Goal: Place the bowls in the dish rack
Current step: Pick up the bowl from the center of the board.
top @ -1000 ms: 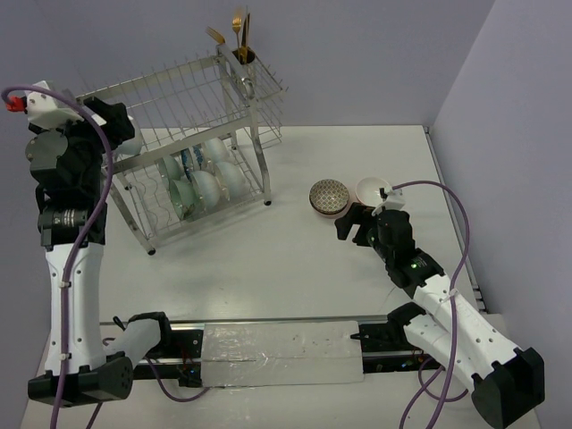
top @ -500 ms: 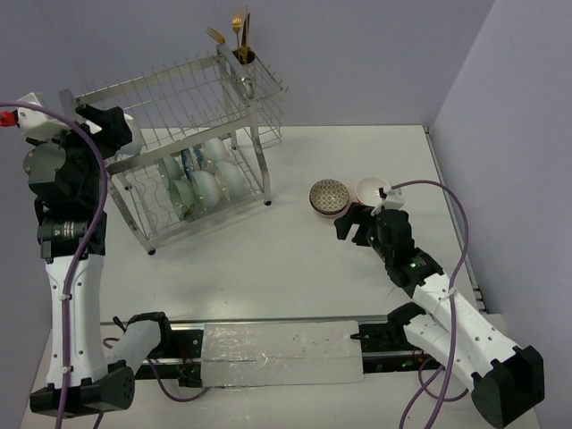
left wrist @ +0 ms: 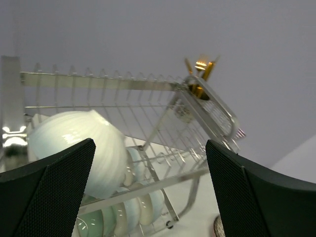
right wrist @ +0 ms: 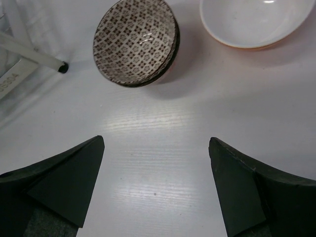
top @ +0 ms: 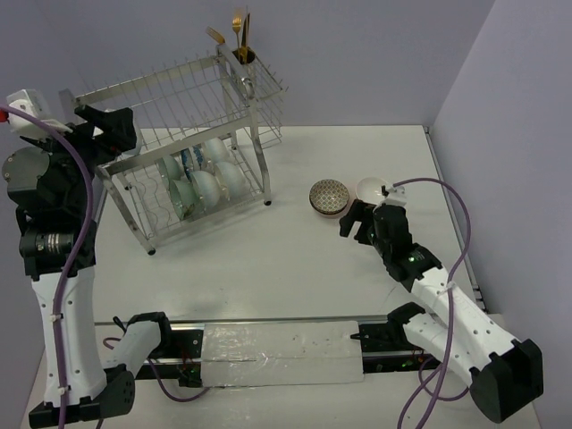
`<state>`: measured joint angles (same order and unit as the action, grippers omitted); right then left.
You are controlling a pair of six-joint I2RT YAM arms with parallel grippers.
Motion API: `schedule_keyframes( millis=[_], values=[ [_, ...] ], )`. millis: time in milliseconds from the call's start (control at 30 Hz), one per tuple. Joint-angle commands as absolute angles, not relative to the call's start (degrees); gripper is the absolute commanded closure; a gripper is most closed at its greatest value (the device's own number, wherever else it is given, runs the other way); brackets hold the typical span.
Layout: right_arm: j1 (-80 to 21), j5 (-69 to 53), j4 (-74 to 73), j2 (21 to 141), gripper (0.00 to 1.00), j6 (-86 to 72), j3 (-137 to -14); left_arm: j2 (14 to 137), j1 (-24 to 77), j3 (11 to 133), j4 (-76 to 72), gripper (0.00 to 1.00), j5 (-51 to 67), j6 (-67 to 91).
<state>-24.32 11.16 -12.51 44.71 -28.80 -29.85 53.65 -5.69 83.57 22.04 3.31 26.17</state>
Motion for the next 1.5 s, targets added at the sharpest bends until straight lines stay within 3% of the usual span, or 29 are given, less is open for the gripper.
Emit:
schedule_keyframes(
  millis=[0, 200, 433, 700, 967, 1267, 1433, 1467],
  values=[
    [-21.7, 16.1, -17.9, 48.7, 0.06, -31.2, -37.2, 53.4, -5.2, 85.7, 25.8, 0.01, 14.1, 24.7],
    [-15.8, 13.8, -20.1, 55.5, 0.05, -32.8, -41.4, 50.6, -3.3, 83.9, 28.5, 0.01, 14.3, 20.7],
    [-2.8, 7.7, -19.0, 63.9, 0.08, -35.5, -43.1, 49.4, 1.5, 77.5, 28.4, 0.01, 22.5, 18.5],
    [2.0, 9.3, -14.6, 77.5, 0.13, -39.0, -49.2, 51.6, 19.3, 71.2, 27.7, 0.01, 12.6, 17.7],
    [2.7, 9.4, -12.9, 88.0, 0.19, -39.6, -55.2, 52.8, 25.4, 67.0, 24.9, 0.01, 8.9, 19.1],
    [3.1, 9.1, -12.0, 93.2, 0.42, -39.2, -57.1, 54.8, 27.9, 63.6, 22.5, 0.01, 8.9, 23.0],
    [3.3, 8.8, -11.4, 93.4, 0.63, -38.9, -56.9, 56.5, 29.3, 63.5, 22.1, 0.01, 8.2, 24.6],
    [3.3, 9.1, -11.2, 93.2, 0.71, -38.8, -56.6, 56.8, 29.5, 63.5, 22.1, 0.01, 8.0, 24.7]
  ],
)
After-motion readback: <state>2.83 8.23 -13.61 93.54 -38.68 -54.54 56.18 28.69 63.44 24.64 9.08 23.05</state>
